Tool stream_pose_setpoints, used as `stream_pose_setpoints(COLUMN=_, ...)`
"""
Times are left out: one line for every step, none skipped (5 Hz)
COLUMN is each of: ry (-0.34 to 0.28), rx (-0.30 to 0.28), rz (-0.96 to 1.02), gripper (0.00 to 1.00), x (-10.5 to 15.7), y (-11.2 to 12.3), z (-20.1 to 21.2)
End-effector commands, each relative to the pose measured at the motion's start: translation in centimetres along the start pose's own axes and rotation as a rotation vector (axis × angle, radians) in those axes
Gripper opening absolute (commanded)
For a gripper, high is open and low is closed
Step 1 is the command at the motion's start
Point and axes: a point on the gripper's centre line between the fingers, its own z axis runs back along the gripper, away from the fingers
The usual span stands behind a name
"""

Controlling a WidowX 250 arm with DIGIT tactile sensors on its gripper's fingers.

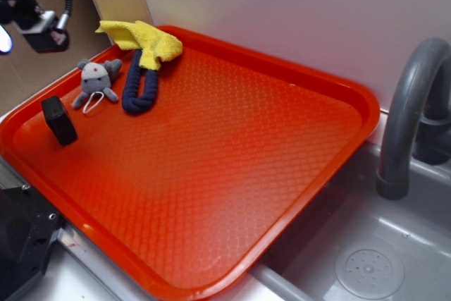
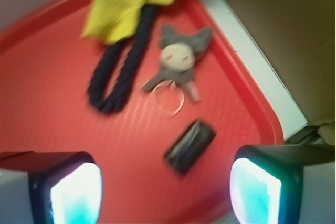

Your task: Grab the black box.

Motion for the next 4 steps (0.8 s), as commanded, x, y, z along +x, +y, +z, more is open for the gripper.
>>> stream_pose_setpoints(ry=0.055, rx=0.03, rz=0.29, gripper=1.0, x=-1.7, y=2.9, z=-3.4)
stream_pose_setpoints(ry=0.055, rx=0.03, rz=0.29, gripper=1.0, x=-1.7, y=2.9, z=-3.4)
stream_pose_setpoints(ry=0.055, rx=0.03, rz=0.29, gripper=1.0, x=-1.7, y=2.9, z=-3.4)
stream_pose_setpoints(ry=0.114, rx=0.047, rz=0.273, gripper=1.0, x=-2.7, y=1.1, z=-8.3)
